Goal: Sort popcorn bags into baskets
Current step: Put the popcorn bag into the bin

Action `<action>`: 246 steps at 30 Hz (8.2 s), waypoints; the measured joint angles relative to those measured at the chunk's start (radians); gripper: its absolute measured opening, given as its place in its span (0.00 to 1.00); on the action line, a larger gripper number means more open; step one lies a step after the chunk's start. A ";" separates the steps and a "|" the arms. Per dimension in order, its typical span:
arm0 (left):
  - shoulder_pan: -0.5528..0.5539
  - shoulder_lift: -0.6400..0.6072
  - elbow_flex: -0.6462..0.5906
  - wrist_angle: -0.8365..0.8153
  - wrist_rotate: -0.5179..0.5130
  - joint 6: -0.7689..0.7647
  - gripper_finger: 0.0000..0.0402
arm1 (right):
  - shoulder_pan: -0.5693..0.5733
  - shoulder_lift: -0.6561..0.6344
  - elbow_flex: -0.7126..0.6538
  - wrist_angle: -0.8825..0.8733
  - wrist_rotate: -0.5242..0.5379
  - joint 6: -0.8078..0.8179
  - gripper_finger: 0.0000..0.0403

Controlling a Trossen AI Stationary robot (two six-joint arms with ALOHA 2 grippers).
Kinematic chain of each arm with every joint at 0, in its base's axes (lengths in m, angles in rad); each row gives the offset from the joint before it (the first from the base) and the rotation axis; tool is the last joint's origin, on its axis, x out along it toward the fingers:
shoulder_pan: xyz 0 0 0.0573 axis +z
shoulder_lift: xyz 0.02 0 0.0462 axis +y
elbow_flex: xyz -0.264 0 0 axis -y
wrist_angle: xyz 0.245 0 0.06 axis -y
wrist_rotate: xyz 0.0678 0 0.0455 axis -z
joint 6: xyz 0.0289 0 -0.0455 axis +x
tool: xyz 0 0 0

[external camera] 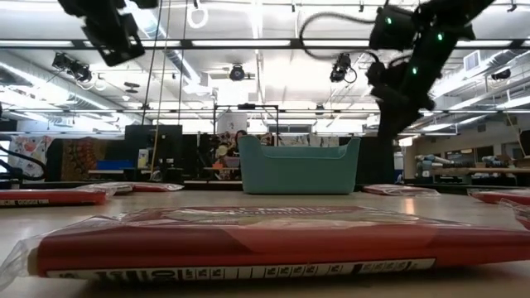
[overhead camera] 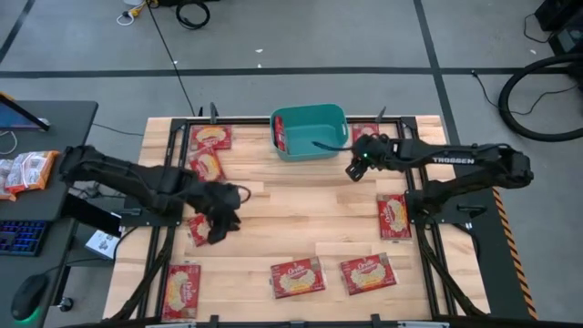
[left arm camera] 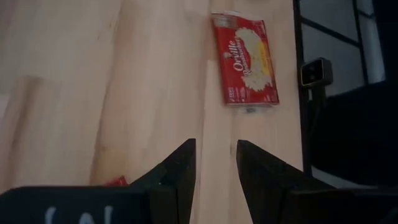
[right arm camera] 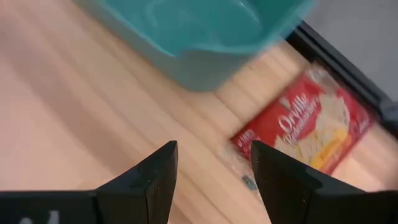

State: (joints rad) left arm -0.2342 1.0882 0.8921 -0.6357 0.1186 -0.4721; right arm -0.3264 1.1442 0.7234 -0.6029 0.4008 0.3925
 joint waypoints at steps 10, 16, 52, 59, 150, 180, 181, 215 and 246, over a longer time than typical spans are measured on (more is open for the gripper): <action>-0.153 0.005 0.001 0.129 -0.235 -0.146 0.30 | -0.028 0.046 -0.192 0.318 0.066 0.091 0.50; -0.215 0.010 0.001 0.103 -0.229 -0.250 0.30 | -0.036 0.126 -0.244 0.461 0.129 0.011 0.50; -0.490 0.010 0.001 0.034 -0.526 -0.429 0.30 | 0.585 0.058 0.016 -0.242 -0.372 0.246 0.40; -0.361 0.010 0.001 0.067 -0.594 -0.106 0.30 | 0.795 0.266 0.323 -0.332 -0.107 0.246 0.40; 0.513 -0.342 0.000 -0.131 -0.437 0.304 0.30 | 0.629 0.294 0.000 0.025 0.037 1.187 0.03; 0.523 -0.096 0.000 -0.201 -0.290 0.352 0.30 | -0.025 0.997 1.402 -0.969 0.237 0.438 0.02; 0.523 -0.098 0.000 -0.205 -0.289 0.348 0.30 | -0.039 1.009 1.402 -0.969 0.256 0.418 0.02; 0.332 -0.103 0.000 -0.375 -0.202 0.132 0.30 | -0.154 1.151 1.371 -0.967 0.221 0.394 0.02; 0.238 -0.113 0.001 -0.400 -0.335 0.044 0.30 | -0.159 1.076 1.316 -0.968 0.245 0.447 0.03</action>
State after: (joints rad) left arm 0.0037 0.9752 0.8931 -1.0359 -0.2166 -0.4280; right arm -0.4858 2.2204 2.0398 -1.5711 0.6460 0.8391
